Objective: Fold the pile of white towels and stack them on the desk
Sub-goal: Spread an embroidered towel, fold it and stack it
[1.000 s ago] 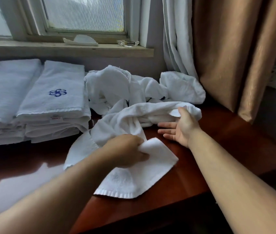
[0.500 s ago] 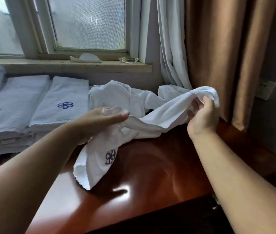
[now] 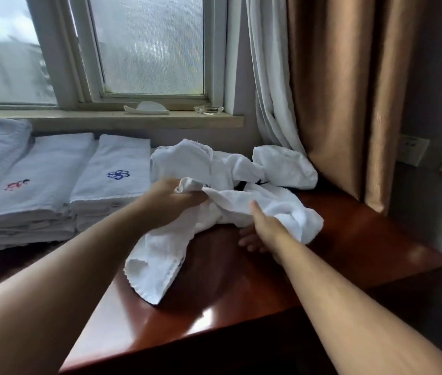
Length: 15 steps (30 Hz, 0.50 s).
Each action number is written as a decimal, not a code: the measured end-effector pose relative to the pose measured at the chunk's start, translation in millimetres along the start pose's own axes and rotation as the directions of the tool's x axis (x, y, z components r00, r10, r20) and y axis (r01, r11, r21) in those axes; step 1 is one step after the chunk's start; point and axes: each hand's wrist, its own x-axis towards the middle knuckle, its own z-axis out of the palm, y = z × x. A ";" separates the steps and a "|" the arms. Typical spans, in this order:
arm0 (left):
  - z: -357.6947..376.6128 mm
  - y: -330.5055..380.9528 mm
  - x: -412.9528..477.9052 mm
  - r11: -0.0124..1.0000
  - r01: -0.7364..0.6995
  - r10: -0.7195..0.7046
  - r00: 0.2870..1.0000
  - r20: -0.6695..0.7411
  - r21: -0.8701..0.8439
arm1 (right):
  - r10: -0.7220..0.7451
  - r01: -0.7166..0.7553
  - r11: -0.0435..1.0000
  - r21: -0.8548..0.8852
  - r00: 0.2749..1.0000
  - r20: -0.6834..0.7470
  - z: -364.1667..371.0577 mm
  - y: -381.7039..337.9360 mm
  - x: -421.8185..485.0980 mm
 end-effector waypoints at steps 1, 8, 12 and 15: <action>-5.1 2.9 -3.8 0.994 0.032 -0.029 0.999 0.030 -0.105 | 0.053 -0.065 0.978 0.197 0.996 0.065 1.1 -3.6 -0.4; -36.1 -8.8 -16.5 0.998 0.028 -0.030 0.999 0.033 0.055 | -0.112 0.179 0.494 0.851 0.983 -0.142 -6.1 -31.3 11.7; -38.1 -14.9 -15.0 0.546 -0.040 0.145 0.988 -0.047 0.837 | -0.219 0.441 0.684 0.580 0.884 -0.413 -17.5 -47.2 6.3; -30.3 -4.3 -15.8 0.271 0.019 0.206 0.975 -0.078 0.962 | -0.423 0.567 0.801 0.193 0.764 -0.488 -17.5 -51.8 -7.8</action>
